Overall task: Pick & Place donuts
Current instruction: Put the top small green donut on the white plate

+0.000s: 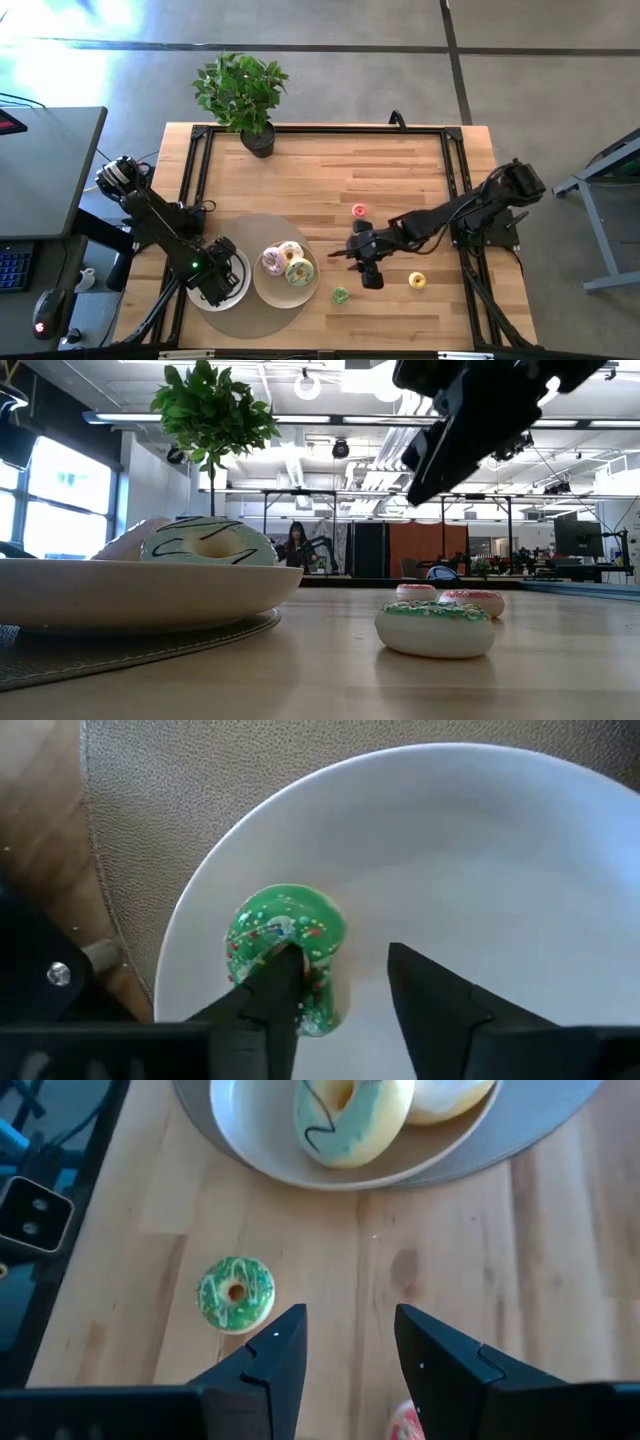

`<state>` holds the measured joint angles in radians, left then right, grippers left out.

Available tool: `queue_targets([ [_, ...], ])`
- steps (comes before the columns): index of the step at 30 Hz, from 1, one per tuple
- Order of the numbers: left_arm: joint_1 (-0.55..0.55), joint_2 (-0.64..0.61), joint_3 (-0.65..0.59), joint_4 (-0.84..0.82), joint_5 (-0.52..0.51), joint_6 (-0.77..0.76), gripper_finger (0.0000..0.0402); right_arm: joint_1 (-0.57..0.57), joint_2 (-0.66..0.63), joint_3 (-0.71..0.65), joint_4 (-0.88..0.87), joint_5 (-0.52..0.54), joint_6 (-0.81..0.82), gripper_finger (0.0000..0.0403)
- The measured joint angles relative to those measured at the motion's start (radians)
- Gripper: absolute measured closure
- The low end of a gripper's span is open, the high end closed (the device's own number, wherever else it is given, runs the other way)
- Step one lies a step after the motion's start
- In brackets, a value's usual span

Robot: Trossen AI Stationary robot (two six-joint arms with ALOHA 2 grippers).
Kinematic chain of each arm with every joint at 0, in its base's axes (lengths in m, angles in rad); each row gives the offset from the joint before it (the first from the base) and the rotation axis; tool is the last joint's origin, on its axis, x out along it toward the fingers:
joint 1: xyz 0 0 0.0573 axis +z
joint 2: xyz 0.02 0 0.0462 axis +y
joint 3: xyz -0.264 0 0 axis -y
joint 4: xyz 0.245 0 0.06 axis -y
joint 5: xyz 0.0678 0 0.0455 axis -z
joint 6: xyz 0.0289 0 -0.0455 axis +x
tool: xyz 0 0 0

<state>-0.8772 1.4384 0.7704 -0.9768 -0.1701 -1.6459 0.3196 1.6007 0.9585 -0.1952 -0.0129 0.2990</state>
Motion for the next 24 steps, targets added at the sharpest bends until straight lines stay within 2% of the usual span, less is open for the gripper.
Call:
queue_targets([
  [5, 0.0, 0.0, 0.0, 0.009, 0.003, -0.001, 0.0237, 0.009, 0.078, 0.0, 0.043, -0.043, 0.079, 0.0253],
  [11, 0.0, 0.0, 0.0, 0.034, 0.001, -0.003, 0.0235, 0.029, 0.135, 0.0, 0.106, -0.119, 0.086, 0.0253],
  [14, 0.0, -0.001, 0.024, 0.035, -0.018, -0.004, 0.0236, 0.036, 0.135, 0.0, 0.126, -0.119, 0.081, 0.0253],
  [18, 0.0, -0.001, 0.066, 0.033, -0.07, 0.053, 0.0236, 0.033, 0.133, 0.0, 0.226, -0.06, -0.001, 0.0253],
  [24, 0.0, -0.001, 0.106, 0.035, -0.109, 0.148, 0.0236, 0.012, 0.135, 0.001, 0.52, 0.128, -0.208, 0.0253],
])
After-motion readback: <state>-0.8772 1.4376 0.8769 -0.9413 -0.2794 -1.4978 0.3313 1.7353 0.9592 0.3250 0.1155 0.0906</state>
